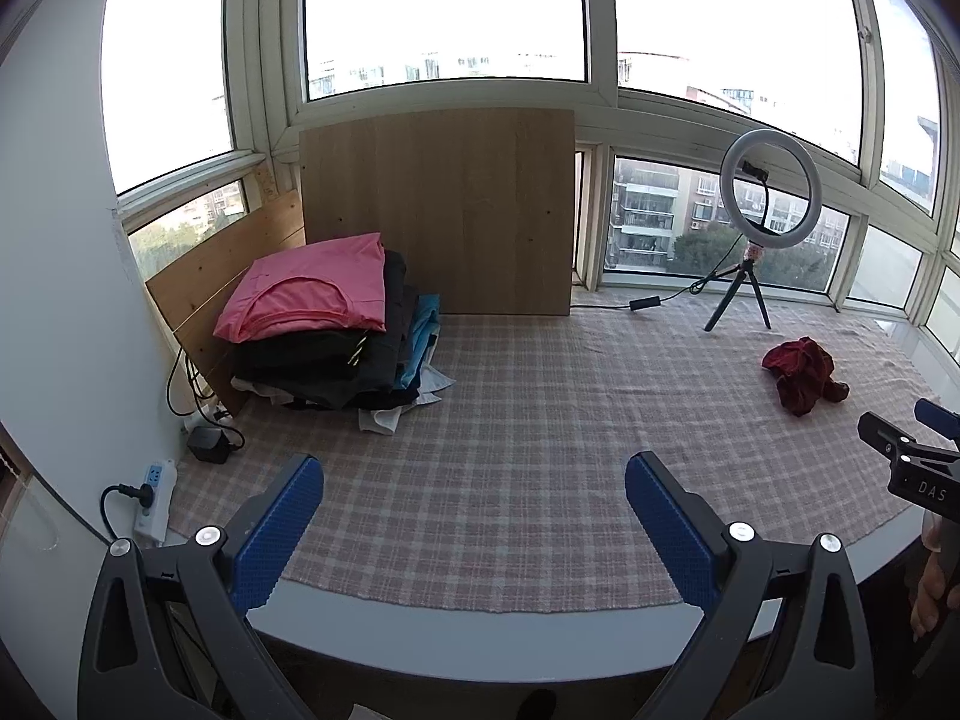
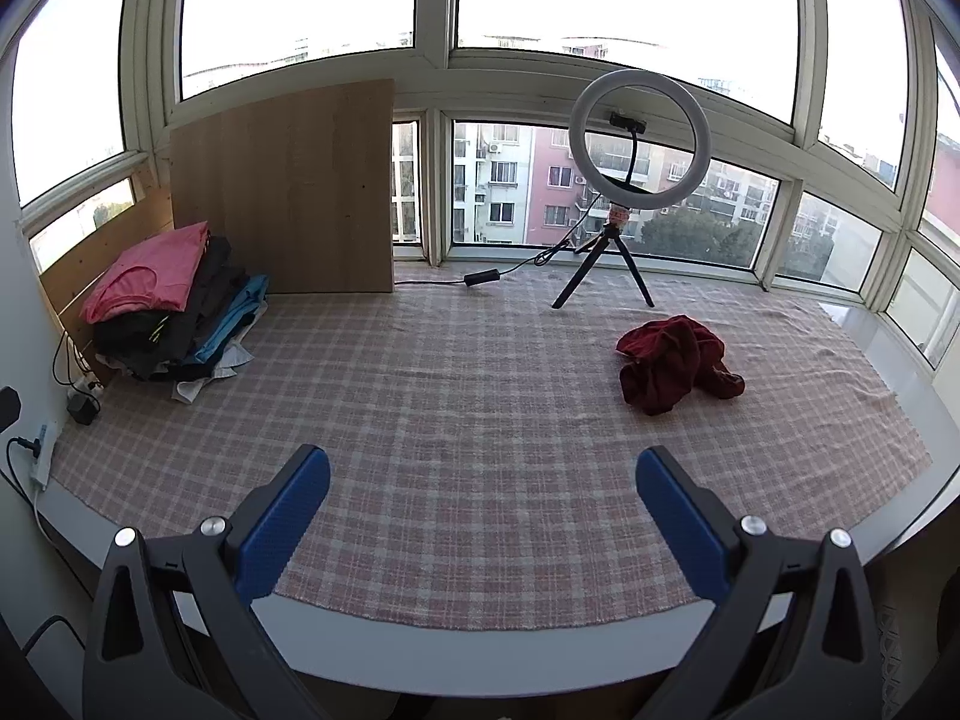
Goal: Fold clothes
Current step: 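Move both tools toward the crumpled dark red sweater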
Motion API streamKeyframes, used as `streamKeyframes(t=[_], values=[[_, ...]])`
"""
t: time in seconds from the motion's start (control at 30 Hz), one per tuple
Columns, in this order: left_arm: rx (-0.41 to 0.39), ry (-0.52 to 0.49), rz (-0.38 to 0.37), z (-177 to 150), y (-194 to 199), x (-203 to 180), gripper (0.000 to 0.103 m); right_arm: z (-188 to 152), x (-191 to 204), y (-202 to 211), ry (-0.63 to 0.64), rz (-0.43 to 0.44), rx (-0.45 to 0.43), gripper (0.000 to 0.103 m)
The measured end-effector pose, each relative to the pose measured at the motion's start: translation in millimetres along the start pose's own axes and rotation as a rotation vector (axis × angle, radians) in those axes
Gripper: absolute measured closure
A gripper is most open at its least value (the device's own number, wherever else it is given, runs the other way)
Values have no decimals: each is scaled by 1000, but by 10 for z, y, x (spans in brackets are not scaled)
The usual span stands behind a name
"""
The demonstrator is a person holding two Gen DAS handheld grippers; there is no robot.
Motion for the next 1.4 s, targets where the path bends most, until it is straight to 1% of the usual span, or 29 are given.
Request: streamKeyframes(t=[0.13, 0.2, 0.3, 0.47, 0.83, 1.2, 1.4], values=[[17, -6, -4, -17, -41, -65, 2, 31, -62, -41, -8, -2, 16, 0], [20, -15, -7, -21, -85, -159, 2, 46, -93, -61, -12, -3, 24, 0], [13, -20, -31, -52, -184, -178, 2, 78, -96, -114, -18, -21, 25, 0], [24, -45, -60, -11, -387, -239, 2, 145, -111, -222, -27, -48, 36, 0], [44, -110, -140, 275, -752, -528, 2, 245, -252, -462, -73, -116, 56, 0], [75, -164, -196, 556, -1092, -799, 2, 339, -390, -656, -119, -183, 91, 0], [118, -195, -242, 646, -1336, -974, 3, 326, -538, -771, -157, -230, 117, 0]])
Point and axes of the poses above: each gripper's, at about its wrist camera, not at the fingertips, and y roughly against the way its jaws point, x to its left, z to its top, the point moved 2 cm from there along -y, roughly the way its jaws point, and after that the axes turned 13 degrees about y, right-handed, at the moved point
